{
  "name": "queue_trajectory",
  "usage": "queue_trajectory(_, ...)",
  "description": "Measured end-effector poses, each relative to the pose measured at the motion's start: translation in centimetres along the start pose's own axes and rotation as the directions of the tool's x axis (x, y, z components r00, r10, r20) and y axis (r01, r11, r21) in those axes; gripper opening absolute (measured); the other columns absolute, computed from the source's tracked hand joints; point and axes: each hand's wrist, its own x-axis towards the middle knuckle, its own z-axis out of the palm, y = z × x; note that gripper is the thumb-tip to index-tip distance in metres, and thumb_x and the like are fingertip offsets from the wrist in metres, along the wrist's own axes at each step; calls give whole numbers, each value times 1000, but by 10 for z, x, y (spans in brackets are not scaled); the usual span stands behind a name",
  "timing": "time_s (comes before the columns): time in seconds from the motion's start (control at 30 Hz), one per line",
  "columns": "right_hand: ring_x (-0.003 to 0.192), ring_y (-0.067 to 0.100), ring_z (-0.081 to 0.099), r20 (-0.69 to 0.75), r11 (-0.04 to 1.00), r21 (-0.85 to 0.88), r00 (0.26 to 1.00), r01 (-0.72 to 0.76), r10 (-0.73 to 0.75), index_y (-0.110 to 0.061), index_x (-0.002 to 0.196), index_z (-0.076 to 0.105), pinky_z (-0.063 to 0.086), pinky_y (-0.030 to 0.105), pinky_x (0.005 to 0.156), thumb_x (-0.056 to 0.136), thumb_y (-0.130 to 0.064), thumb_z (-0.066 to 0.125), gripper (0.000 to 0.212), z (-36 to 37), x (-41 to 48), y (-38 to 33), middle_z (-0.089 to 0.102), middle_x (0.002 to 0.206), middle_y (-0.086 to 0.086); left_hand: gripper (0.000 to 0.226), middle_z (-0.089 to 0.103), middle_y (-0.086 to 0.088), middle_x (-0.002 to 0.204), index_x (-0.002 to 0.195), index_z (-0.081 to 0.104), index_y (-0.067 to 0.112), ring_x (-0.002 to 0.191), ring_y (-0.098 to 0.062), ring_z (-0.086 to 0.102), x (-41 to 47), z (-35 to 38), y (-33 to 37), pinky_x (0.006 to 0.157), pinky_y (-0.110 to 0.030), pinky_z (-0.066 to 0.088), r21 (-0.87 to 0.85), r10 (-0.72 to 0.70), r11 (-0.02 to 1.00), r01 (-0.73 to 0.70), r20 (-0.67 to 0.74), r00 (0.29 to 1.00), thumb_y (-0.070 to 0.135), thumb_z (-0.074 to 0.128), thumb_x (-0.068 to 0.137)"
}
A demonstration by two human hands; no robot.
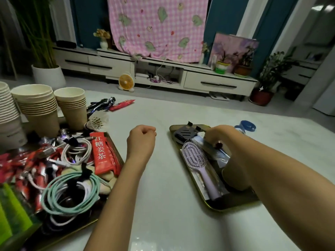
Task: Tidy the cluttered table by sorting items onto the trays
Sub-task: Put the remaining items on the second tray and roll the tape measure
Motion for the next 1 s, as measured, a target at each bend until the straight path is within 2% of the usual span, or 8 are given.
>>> queue_trajectory(0.07,92,30,55,-155,998,42,987,39,-32,5,93,58,47,35,83,89,0,46,13,-17,-3,-5,57,104,17,26,64,-2,93,78,58,25,95,-21,61,2,-4,-1,76,-27,43,11,-4,1000,4,-17,1000,8,42,89)
queue_trajectory(0.17,107,35,56,-425,979,116,899,167,-103,7,113,57,46,37,88,90,3,37,31,-43,-6,-29,59,118,20,27,65,-1,92,77,58,26,90,-18,61,5,-10,-1,73,-27,43,-5,-23,1000,23,-33,999,8,43,89)
queue_trajectory(0.33,96,34,64,-322,867,347,914,358,-248,7,113,59,52,36,78,90,1,40,30,-42,-7,-102,65,108,23,21,64,0,88,87,60,16,80,-12,61,16,-31,5,68,-26,46,-63,-20,998,17,-56,998,6,43,91)
queue_trajectory(0.43,90,28,58,-360,777,380,854,501,-375,3,116,58,49,33,76,89,0,42,31,-29,1,-160,62,115,22,20,62,-1,87,97,59,10,75,-10,59,29,-53,5,63,-22,44,-122,-17,993,0,-137,990,3,41,92)
queue_trajectory(0.57,121,29,48,-455,712,263,734,651,-504,-5,132,45,37,30,97,92,-5,45,40,-12,21,-225,49,135,16,20,64,0,82,87,59,14,76,-12,61,34,-68,2,63,-21,47,-269,-78,963,32,-164,983,3,44,92)
queue_trajectory(0.7,129,33,41,-433,643,168,642,747,-632,-17,144,30,32,43,107,96,-15,43,50,-11,42,-283,39,144,17,27,65,-2,78,81,59,16,70,-12,59,36,-68,3,64,-24,45,-361,-94,932,23,-180,979,-1,42,92)
queue_trajectory(0.87,143,34,6,-339,615,61,596,786,-728,-29,148,17,11,48,115,93,1,42,67,-37,76,-333,1,158,9,28,69,-1,78,83,62,15,68,-9,64,44,-70,-3,62,-20,49,-390,-108,921,2,-251,962,-2,41,92)
queue_trajectory(1.0,140,32,14,-365,641,-99,572,761,-735,-32,140,36,15,48,111,91,-11,51,55,-43,90,-352,20,153,6,30,67,-4,76,80,60,13,69,-13,64,50,-79,-5,61,-23,51,-405,-133,914,17,-261,956,-5,39,92)
